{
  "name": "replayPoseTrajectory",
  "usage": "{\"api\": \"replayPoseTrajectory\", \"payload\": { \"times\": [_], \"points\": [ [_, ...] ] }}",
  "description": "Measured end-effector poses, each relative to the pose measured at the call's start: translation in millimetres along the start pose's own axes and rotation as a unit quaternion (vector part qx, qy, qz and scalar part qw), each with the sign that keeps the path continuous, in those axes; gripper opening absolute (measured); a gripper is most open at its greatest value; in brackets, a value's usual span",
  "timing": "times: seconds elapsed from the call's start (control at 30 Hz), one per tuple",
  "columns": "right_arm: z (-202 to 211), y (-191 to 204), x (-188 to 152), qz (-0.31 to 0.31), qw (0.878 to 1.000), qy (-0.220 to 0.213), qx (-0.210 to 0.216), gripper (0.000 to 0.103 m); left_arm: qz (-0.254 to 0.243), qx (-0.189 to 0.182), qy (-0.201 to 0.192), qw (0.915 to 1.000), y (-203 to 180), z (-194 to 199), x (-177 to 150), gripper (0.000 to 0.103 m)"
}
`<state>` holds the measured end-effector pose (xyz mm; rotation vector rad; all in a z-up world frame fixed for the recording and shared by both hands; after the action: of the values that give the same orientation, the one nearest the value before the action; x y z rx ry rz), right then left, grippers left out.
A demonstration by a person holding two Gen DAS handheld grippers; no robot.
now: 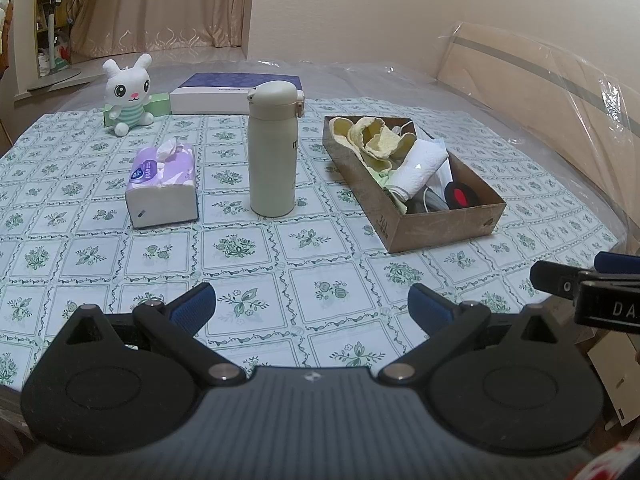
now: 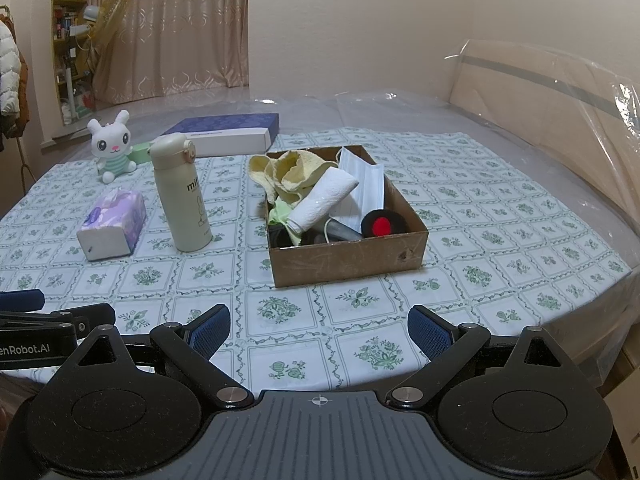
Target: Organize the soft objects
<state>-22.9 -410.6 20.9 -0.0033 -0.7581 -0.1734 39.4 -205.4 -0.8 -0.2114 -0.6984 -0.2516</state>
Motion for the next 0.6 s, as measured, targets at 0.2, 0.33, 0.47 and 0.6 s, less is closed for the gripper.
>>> {"api": "replayPoseTrajectory", "payload": {
  "times": [0.2, 0.33, 0.47, 0.6],
  "points": [
    [-0.3, 0.0, -0.2, 0.0, 1.0, 0.0, 0.0, 0.095, 0.001, 0.0, 0.001, 1.0, 0.0, -0.3, -0.5, 0.102],
    [-0.1, 0.0, 0.1, 0.0, 1.0, 0.0, 0.0, 0.095, 0.001, 0.0, 0.001, 1.0, 0.0, -0.4, -0.4, 0.102],
    [-0.8, -0.3, -0.6, 0.0, 1.0, -0.001, 0.0, 0.095, 0.001, 0.0, 0.001, 1.0, 0.2, -0.4, -0.6, 0.102],
    [-1.0, -0.8, -0.7, 0.0, 1.0, 0.0, 0.0, 0.095, 0.001, 0.0, 0.001, 1.0, 0.2, -0.6, -0.5, 0.102]
  ]
}}
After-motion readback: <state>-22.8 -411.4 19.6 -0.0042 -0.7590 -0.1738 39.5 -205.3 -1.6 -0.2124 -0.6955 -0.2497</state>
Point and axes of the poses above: each gripper's, at about its wrist camera, not at the fingertips, and z roughly against the way its jaws point, y to its left, x to its top, the point moved 4 cm from there along -z, roughly the way its jaws point, and after that the axes turned 10 degrees about y, right-handed, at the moved point
